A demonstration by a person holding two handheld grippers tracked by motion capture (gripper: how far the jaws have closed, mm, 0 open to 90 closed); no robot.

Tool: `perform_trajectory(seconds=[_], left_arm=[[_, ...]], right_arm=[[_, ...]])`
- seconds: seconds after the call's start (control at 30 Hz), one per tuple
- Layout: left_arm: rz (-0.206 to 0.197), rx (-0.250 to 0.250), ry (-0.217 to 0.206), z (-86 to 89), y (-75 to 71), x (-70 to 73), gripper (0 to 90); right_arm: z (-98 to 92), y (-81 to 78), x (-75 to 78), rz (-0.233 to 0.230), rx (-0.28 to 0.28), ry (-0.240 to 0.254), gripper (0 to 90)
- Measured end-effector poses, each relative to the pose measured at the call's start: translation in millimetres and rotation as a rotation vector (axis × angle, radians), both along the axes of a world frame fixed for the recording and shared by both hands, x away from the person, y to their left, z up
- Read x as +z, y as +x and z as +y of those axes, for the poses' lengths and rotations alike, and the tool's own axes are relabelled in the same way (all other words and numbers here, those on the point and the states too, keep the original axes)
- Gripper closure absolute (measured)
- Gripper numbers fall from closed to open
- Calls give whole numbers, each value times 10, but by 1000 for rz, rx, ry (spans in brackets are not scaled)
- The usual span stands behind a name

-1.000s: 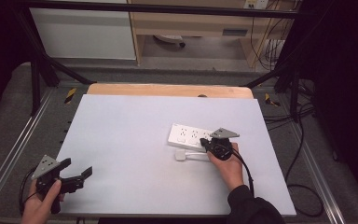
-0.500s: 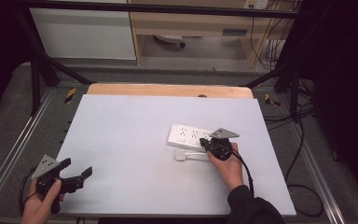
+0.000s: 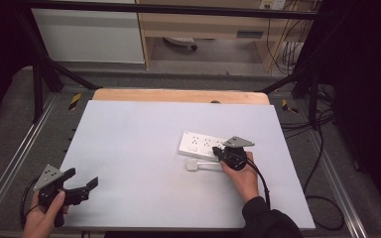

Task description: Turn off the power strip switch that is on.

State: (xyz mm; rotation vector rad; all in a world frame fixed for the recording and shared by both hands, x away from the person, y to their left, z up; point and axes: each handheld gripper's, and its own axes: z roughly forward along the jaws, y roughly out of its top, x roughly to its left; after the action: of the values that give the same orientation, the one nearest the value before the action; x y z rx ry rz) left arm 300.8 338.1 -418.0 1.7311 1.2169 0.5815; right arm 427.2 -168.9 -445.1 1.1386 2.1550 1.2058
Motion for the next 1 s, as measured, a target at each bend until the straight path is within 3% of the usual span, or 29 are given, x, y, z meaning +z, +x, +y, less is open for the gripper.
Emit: perform_trajectory(seconds=[1.0], left_arm=[[1, 0, 3, -2, 1, -3, 68]], right_arm=[[8, 12, -29, 4, 3, 6, 900]])
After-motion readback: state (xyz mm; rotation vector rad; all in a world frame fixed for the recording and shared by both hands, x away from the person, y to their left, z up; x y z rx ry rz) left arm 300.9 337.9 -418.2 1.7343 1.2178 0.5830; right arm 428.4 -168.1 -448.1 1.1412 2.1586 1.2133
